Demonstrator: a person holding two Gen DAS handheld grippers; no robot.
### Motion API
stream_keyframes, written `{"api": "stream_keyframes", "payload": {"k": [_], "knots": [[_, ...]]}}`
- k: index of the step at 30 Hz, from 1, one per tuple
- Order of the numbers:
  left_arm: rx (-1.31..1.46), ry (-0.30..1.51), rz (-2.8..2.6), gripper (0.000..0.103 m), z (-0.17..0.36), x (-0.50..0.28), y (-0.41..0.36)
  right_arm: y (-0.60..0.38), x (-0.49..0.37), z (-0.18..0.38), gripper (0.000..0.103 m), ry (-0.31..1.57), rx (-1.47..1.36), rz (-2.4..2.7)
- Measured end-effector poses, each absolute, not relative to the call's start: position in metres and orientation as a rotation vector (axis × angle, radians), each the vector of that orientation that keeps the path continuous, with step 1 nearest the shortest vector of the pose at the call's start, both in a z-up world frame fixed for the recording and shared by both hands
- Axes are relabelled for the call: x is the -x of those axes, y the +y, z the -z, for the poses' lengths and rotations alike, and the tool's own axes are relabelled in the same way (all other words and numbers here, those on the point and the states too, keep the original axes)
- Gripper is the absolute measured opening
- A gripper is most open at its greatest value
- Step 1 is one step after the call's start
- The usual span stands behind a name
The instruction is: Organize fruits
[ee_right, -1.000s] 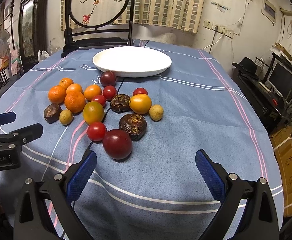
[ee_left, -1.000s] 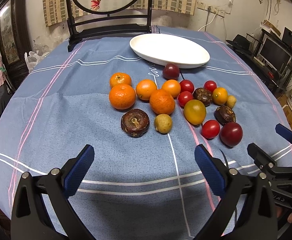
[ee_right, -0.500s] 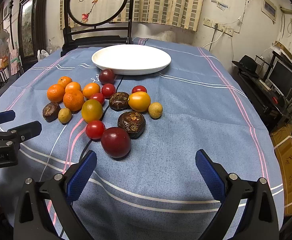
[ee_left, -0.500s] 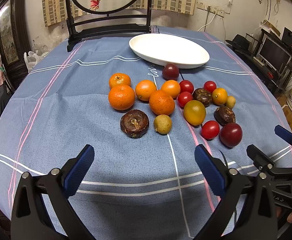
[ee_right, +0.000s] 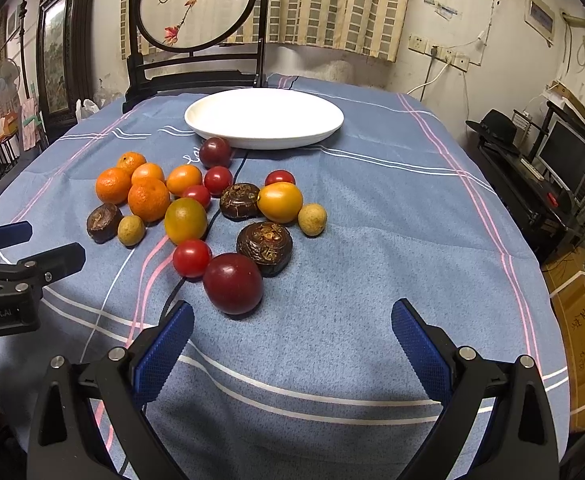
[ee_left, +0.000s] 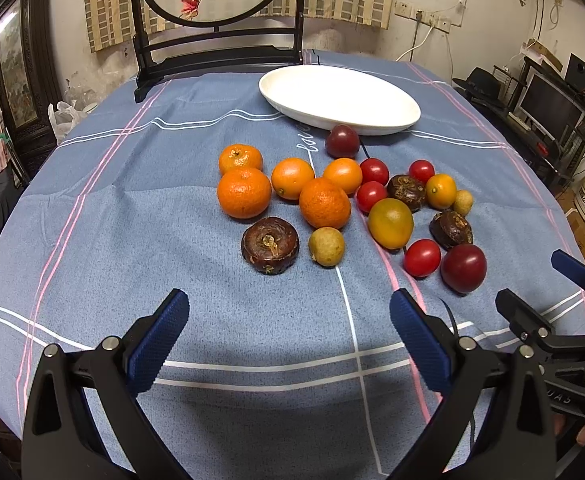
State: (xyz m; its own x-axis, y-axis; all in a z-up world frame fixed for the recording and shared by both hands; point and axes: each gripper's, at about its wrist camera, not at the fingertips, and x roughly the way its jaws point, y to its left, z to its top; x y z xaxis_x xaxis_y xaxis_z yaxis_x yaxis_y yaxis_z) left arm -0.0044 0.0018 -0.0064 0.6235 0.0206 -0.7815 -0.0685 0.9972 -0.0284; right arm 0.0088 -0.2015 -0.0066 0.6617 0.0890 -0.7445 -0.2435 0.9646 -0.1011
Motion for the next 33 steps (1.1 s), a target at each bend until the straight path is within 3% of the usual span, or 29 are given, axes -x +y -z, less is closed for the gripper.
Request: {"api": "stream_keyframes", "payload": {"k": [23, 33], "knots": [[0.06, 0.913, -0.054, 0.099, 0.015, 0.006, 0.007, -0.201, -0.01, 0.013, 0.099, 0.844, 0.204, -0.185], [0.087, 0.962, -0.057, 0.099, 0.035, 0.002, 0.028, -0.175, -0.027, 0.031, 0.099, 0.933, 0.272, -0.278]]}}
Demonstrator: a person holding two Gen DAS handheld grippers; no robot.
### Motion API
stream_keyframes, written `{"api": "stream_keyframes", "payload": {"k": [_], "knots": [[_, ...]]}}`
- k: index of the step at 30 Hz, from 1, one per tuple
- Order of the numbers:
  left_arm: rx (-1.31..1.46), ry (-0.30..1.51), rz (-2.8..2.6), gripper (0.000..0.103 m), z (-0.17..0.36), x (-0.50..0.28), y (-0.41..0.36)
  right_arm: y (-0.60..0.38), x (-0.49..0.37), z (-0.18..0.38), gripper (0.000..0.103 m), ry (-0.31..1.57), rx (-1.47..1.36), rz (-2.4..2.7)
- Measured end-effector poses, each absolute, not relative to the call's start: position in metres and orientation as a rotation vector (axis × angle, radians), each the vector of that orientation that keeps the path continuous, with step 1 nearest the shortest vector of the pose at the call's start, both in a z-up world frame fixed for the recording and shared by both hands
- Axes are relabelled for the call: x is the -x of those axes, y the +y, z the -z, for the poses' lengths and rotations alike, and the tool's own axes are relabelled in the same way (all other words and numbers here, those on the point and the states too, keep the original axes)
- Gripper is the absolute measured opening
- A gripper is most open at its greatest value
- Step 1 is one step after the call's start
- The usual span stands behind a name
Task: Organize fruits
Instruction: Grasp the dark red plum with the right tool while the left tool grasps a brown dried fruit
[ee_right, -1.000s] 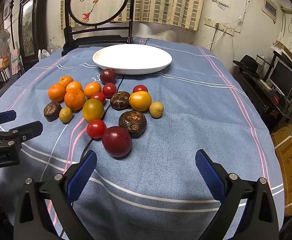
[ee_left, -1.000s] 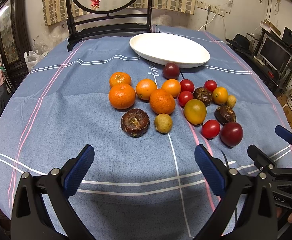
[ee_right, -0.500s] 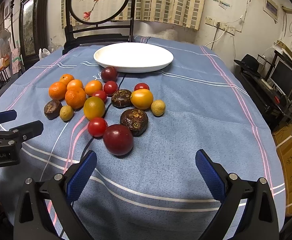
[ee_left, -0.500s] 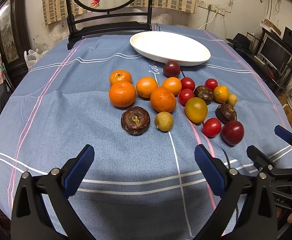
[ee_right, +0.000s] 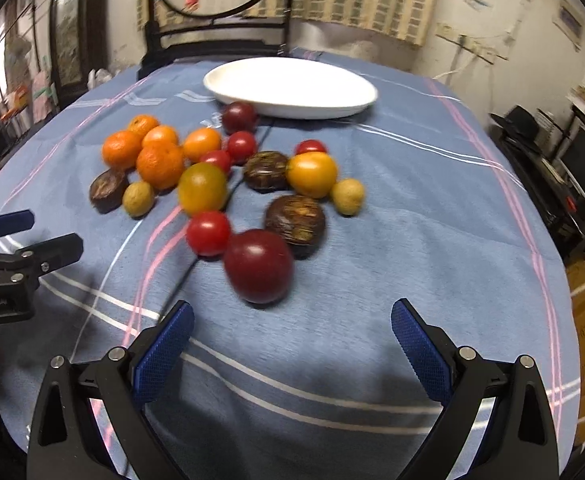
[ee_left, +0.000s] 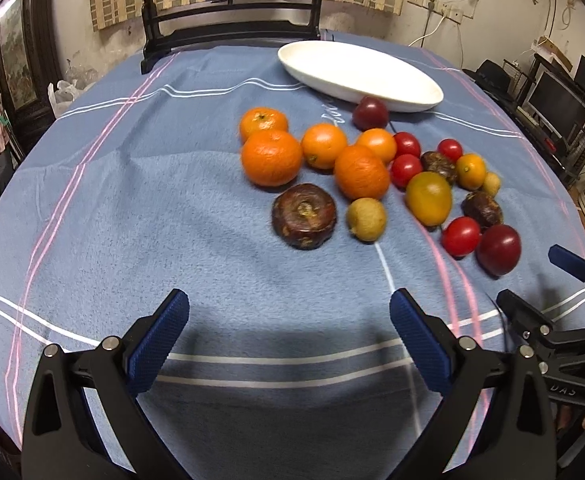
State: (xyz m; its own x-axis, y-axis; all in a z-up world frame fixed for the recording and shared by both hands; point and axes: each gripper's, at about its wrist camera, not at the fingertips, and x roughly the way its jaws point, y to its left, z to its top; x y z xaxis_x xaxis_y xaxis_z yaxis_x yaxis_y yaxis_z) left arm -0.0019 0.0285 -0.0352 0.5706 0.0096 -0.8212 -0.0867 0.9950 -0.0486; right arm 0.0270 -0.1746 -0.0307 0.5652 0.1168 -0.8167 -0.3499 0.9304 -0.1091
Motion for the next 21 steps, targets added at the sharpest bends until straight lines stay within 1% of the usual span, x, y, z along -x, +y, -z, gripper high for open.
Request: {"api": "stream_keyframes", "payload": {"k": [1, 2, 3, 5, 6, 7, 9, 10, 17, 20, 21], "knots": [[0.092, 0.964, -0.055, 0.099, 0.035, 0.001, 0.031, -0.17, -0.03, 0.032, 0.095, 0.943, 0.284, -0.286], [0.101, 0.964, -0.052, 0.099, 0.036, 0.001, 0.035, -0.166, -0.034, 0.034, 0.088, 0.961, 0.294, -0.298], [0.107, 0.965, -0.051, 0.099, 0.036, -0.001, 0.037, -0.164, -0.038, 0.036, 0.084, 0.974, 0.293, -0.306], [0.118, 0.965, -0.054, 0.099, 0.037, -0.002, 0.043, -0.162, -0.045, 0.039, 0.064, 1.0, 0.271, -0.327], [0.123, 0.966, -0.058, 0.099, 0.037, -0.003, 0.047, -0.162, -0.049, 0.04, 0.06, 1.012, 0.244, -0.348], [0.13, 0.968, -0.061, 0.099, 0.037, -0.005, 0.05, -0.163, -0.051, 0.04, 0.053, 1.013, 0.225, -0.359], [0.137, 0.972, -0.061, 0.098, 0.038, -0.008, 0.053, -0.162, -0.053, 0.039, 0.046, 0.996, 0.222, -0.35], [0.137, 0.977, -0.058, 0.098, 0.039, -0.012, 0.054, -0.163, -0.053, 0.039, 0.04, 0.991, 0.22, -0.345], [0.101, 1.03, -0.005, 0.098, 0.046, -0.039, 0.043, -0.181, -0.043, 0.037, 0.04, 0.995, 0.128, -0.407], [0.076, 1.033, -0.009, 0.091, 0.05, -0.051, 0.038, -0.187, -0.036, 0.036, 0.04, 0.999, 0.118, -0.425], [0.064, 1.026, -0.019, 0.083, 0.05, -0.053, 0.036, -0.19, -0.034, 0.037, 0.04, 0.999, 0.117, -0.427]]}}
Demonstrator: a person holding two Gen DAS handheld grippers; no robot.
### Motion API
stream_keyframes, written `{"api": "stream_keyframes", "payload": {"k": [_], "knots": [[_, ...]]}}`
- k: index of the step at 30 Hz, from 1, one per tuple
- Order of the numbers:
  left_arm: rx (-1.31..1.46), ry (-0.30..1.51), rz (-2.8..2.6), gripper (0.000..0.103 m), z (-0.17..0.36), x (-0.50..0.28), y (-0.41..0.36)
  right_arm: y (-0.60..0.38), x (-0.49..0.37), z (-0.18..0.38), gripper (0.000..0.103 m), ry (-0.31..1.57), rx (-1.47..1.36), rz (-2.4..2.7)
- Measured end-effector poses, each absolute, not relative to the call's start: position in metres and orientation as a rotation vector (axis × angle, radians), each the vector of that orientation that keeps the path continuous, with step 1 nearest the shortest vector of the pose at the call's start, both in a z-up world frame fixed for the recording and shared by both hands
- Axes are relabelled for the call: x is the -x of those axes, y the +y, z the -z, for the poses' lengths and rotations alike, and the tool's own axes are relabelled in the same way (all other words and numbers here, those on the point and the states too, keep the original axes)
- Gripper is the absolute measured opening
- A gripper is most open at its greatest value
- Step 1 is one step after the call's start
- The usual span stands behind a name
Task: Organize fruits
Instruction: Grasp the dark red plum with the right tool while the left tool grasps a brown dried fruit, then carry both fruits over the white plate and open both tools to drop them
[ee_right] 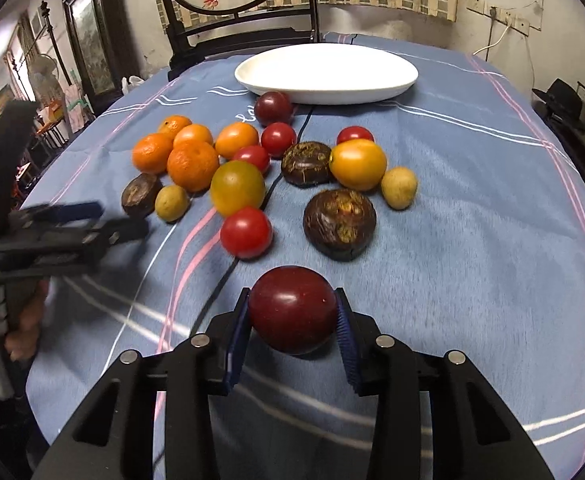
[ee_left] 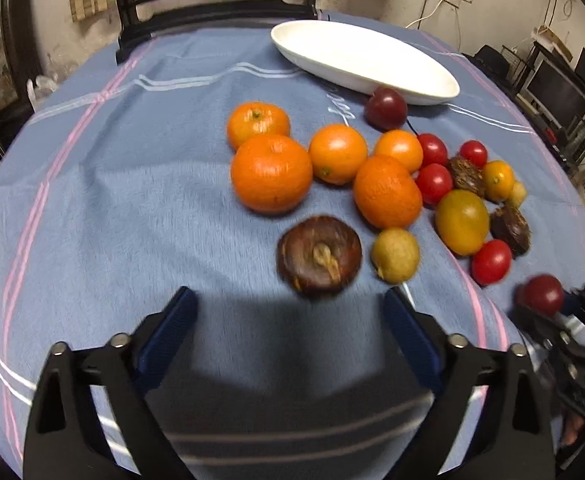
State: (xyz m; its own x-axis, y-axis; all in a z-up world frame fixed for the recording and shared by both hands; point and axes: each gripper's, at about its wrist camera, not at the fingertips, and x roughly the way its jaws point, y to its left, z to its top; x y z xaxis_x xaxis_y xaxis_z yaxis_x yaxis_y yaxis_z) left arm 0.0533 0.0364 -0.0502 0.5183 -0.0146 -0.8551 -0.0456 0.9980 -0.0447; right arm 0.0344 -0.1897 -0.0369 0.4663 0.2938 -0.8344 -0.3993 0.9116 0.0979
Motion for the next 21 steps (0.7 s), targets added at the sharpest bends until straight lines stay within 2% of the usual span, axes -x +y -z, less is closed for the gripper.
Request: {"api": "stream_keyframes", "payload": {"k": [3, 6, 11, 14, 17, 21], "knots": [[0.056, 0.997, -0.017, 0.067, 0.048, -0.06, 0.035, -0.192, -0.032, 0.036, 0.04, 0.998, 0.118, -0.436], [0.048, 0.977, -0.002, 0.04, 0.047, -0.059, 0.032, -0.193, -0.032, 0.035, 0.04, 0.991, 0.119, -0.441], [0.078, 1.009, 0.075, 0.04, 0.037, -0.052, 0.034, -0.199, -0.038, 0.014, 0.04, 0.946, 0.105, -0.467], [0.077, 0.956, 0.108, 0.04, 0.01, -0.055, 0.036, -0.198, -0.058, -0.012, 0.04, 0.88, 0.101, -0.48], [0.069, 0.891, 0.107, 0.04, -0.018, -0.078, 0.035, -0.19, -0.092, -0.041, 0.04, 0.802, 0.091, -0.458], [0.048, 0.816, 0.079, 0.04, -0.043, -0.134, 0.027, -0.172, -0.146, -0.052, 0.04, 0.729, 0.069, -0.429]]}}
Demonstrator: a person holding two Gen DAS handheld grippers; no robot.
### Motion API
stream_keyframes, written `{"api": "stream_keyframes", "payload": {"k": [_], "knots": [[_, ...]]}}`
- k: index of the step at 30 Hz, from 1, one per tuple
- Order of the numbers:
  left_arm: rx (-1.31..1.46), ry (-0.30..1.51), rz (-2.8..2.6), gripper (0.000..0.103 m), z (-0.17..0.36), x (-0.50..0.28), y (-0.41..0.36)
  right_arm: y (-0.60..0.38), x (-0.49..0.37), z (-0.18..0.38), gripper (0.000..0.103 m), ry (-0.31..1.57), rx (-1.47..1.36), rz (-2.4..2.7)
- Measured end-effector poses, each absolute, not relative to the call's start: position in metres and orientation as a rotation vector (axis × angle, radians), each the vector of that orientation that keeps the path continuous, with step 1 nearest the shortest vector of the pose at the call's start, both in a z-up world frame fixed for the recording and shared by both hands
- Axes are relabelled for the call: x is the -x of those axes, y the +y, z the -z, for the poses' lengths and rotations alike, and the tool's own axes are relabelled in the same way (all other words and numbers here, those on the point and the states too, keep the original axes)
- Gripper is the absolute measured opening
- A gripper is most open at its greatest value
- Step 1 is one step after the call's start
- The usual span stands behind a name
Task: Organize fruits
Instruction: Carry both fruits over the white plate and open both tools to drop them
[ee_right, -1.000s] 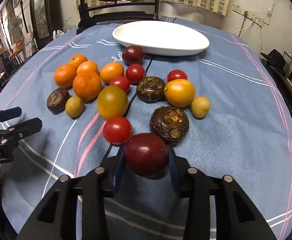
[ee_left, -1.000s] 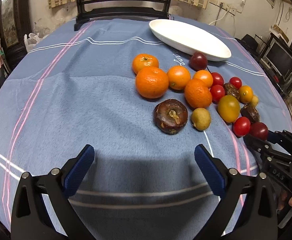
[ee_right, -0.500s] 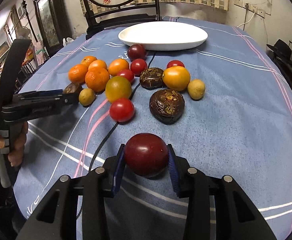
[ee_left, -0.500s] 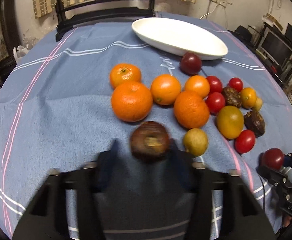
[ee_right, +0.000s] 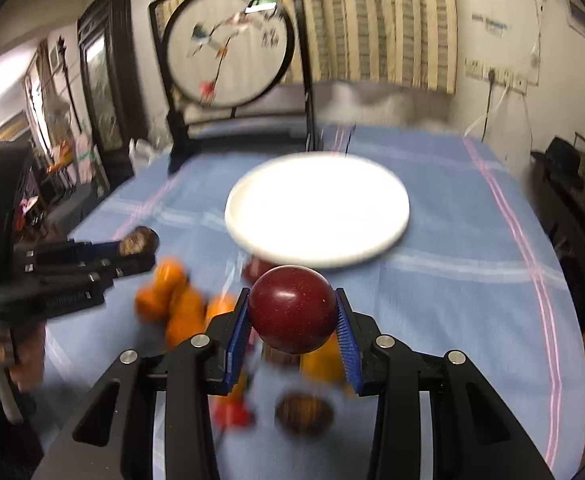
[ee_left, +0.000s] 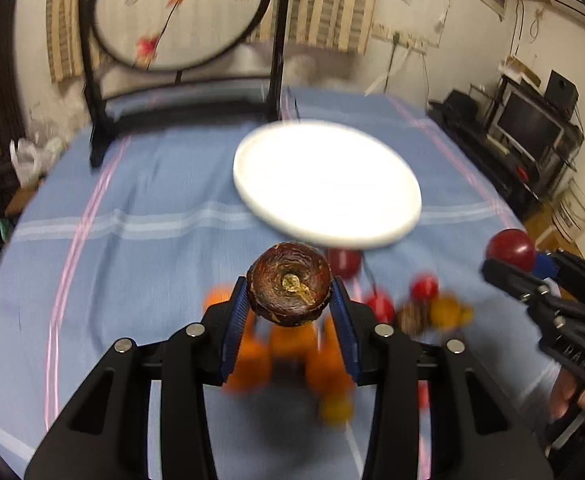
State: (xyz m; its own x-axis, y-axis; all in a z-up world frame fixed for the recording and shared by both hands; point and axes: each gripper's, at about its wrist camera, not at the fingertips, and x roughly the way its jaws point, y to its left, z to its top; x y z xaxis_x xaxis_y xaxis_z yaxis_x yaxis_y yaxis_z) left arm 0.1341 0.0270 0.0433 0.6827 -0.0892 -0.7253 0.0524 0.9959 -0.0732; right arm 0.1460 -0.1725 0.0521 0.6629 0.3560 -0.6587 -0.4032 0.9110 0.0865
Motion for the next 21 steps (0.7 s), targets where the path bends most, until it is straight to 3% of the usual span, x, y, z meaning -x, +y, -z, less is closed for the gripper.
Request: {"api": "stream_keyframes", "payload": {"k": [5, 12, 13, 14, 16, 21], "knots": [[0.096, 0.891, 0.04, 0.04, -0.021, -0.222, 0.023, -0.155, -0.221, -0.018, 0.041, 0.834, 0.037, -0.378], [0.094, 0.937, 0.049, 0.041, 0.01, -0.262, 0.018, -0.139, -0.258, 0.017, 0.042, 0.958, 0.102, -0.363], [0.111, 0.954, 0.053, 0.046, 0.013, -0.265, 0.019, -0.137, -0.26, 0.019, 0.043, 0.964, 0.103, -0.364], [0.131, 0.963, 0.057, 0.051, 0.015, -0.267, 0.02, -0.137, -0.261, 0.02, 0.052, 0.962, 0.105, -0.366], [0.142, 0.936, 0.065, 0.07, 0.012, -0.266, 0.02, -0.136, -0.257, 0.017, 0.062, 0.931, 0.128, -0.351], [0.088, 0.875, 0.065, 0.081, -0.006, -0.238, 0.016, -0.151, -0.234, 0.002, 0.062, 0.91, 0.099, -0.378]]}}
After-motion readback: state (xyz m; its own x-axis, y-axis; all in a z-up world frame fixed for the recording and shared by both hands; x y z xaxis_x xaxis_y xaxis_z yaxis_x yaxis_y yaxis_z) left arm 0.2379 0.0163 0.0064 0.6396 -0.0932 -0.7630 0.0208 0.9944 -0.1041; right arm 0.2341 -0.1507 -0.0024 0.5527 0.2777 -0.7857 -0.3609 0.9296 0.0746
